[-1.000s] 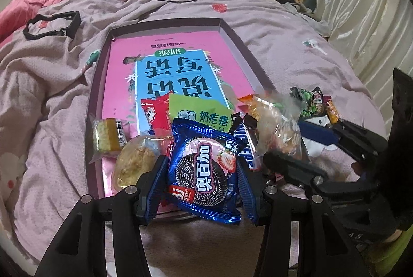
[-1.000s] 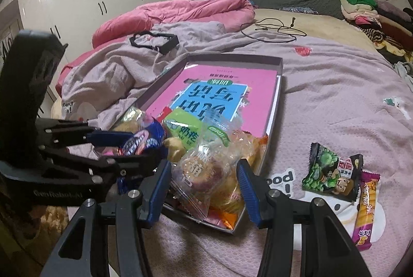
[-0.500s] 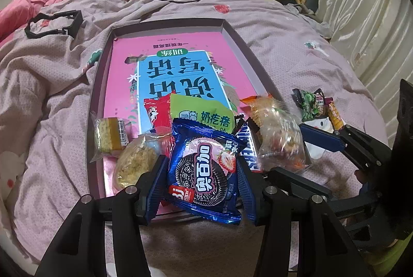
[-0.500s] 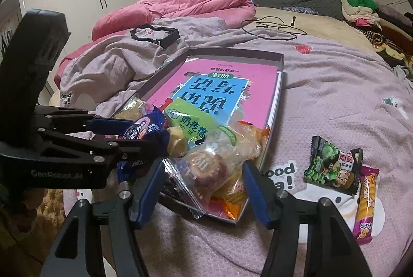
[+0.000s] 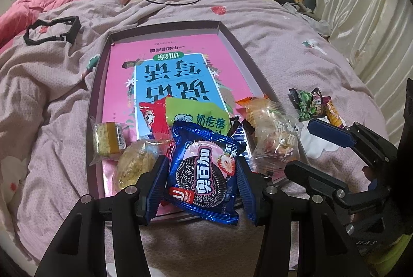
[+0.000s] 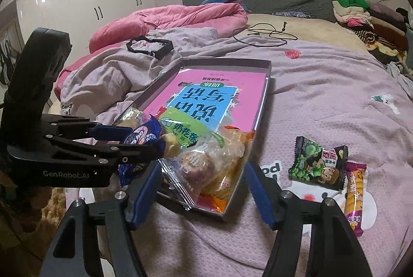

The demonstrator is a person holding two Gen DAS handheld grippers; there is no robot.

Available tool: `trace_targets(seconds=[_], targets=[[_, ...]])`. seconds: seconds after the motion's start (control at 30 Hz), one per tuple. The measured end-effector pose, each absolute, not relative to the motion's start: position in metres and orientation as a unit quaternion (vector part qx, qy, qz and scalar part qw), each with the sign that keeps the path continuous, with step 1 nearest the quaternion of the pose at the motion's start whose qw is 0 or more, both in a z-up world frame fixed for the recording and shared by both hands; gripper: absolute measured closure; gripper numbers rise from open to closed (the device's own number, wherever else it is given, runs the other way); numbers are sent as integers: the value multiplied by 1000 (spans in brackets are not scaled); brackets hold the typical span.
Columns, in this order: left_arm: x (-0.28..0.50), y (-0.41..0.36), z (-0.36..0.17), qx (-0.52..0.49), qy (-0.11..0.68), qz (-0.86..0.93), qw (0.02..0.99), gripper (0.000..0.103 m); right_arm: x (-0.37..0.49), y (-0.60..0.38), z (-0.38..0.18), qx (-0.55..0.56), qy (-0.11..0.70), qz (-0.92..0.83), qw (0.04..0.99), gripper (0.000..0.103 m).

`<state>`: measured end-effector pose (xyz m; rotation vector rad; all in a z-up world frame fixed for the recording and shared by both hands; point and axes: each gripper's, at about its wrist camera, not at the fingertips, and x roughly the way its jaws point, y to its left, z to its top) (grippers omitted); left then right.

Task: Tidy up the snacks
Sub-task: 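Lower the Oreo pack with the left gripper while the right releases the bread bag into the tray, then open the left gripper over the tray and move both grippers to the remaining snacks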

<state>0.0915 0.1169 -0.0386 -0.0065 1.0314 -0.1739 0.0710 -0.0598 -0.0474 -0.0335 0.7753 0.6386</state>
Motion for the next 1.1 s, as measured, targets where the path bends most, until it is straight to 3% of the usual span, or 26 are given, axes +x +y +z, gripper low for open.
trace_targets(seconds=[0.7, 1.1], targets=[[87, 113, -13, -2, 468, -85, 880, 29, 66, -84, -39, 7, 356, 287, 889, 31], [85, 106, 1, -11, 454, -90, 886, 25, 65, -96, -29, 17, 342, 277, 898, 27]])
